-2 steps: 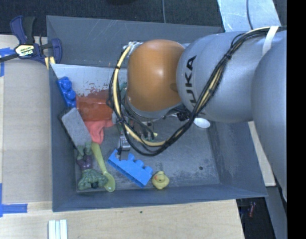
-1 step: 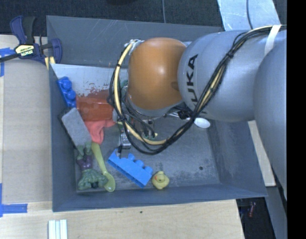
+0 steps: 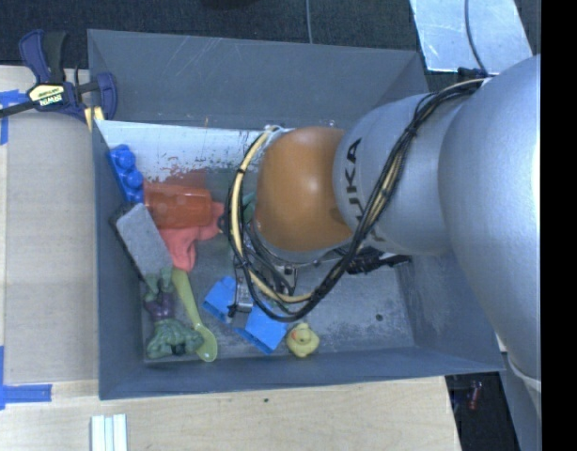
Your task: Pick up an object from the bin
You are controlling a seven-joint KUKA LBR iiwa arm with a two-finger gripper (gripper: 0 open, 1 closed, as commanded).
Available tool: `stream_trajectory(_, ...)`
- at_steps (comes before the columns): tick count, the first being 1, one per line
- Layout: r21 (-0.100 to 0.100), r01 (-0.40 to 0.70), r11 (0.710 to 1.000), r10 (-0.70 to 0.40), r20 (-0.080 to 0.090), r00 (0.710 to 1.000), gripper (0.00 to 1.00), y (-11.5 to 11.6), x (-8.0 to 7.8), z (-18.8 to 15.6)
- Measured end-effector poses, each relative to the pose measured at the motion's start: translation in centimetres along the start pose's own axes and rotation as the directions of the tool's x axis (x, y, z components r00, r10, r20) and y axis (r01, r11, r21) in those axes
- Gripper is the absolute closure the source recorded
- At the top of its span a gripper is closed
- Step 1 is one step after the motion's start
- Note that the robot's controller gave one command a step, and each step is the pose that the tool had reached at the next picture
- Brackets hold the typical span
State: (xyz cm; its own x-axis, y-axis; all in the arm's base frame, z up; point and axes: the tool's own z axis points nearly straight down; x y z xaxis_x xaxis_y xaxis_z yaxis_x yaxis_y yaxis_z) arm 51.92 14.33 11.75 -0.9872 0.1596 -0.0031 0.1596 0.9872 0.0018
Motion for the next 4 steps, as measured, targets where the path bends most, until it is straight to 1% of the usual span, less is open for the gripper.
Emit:
stream_trajectory(1,-0.003,-0.044,0.999,0.044,0.004,0.999,0.00,-1.6,3.3,1.8)
stream_trajectory(2,-0.002,-0.126,0.992,0.126,0.005,0.992,0.00,-2.9,2.8,0.8)
stream_trajectory(3,-0.004,-0.217,0.976,0.217,0.003,0.976,0.00,-3.9,2.2,4.9)
stream_trajectory(4,-0.009,-0.477,0.879,0.477,0.008,0.879,1.00,-4.8,1.9,4.6)
